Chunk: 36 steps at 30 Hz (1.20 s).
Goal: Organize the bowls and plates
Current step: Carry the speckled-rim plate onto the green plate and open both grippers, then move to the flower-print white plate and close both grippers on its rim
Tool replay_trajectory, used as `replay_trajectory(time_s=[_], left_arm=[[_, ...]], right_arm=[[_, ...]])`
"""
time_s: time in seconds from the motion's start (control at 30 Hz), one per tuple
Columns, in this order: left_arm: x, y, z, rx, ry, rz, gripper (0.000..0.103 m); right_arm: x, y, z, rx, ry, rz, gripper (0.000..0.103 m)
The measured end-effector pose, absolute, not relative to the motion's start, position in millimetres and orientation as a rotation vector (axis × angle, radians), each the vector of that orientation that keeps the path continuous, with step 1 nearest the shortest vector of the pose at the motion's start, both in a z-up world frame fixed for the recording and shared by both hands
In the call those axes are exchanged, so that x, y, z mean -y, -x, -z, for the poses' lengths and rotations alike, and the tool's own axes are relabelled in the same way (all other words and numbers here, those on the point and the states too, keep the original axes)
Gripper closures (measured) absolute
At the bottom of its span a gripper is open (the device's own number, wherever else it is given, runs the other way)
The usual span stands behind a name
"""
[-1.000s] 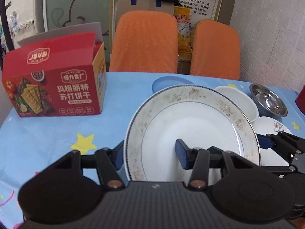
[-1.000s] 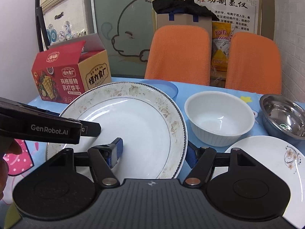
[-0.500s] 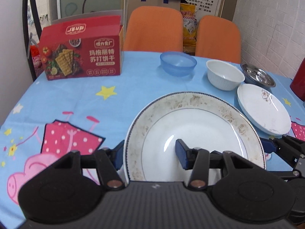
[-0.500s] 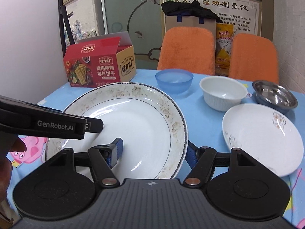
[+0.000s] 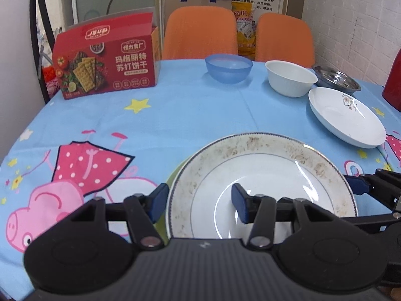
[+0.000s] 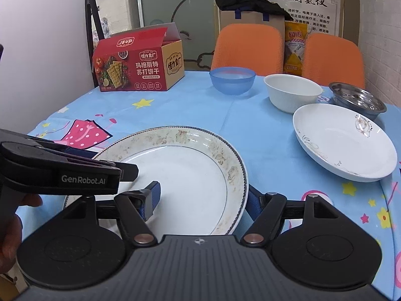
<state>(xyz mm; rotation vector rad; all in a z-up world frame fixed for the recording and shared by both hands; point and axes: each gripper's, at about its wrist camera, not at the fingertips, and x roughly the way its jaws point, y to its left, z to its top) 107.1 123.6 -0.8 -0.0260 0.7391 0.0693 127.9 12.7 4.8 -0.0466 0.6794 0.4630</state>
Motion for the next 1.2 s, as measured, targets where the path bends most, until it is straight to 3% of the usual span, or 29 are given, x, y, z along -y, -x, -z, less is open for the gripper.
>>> replay_trajectory(time_s=[0.2, 1.0, 1.2], left_arm=[[-130, -102, -24, -0.653, 0.056, -0.07, 0.027], [-53, -141, -39, -0.679, -0.002, 0.048, 0.023], [-40, -183, -40, -0.745, 0.04, 0.12, 0.016]], right_arm=[[12, -125, -18, -0.575, -0.026, -0.381, 0.0], [107, -131, -19, -0.603, -0.169, -0.255, 0.0], [140, -155, -26, -0.578, -0.174, -0.183, 0.0]])
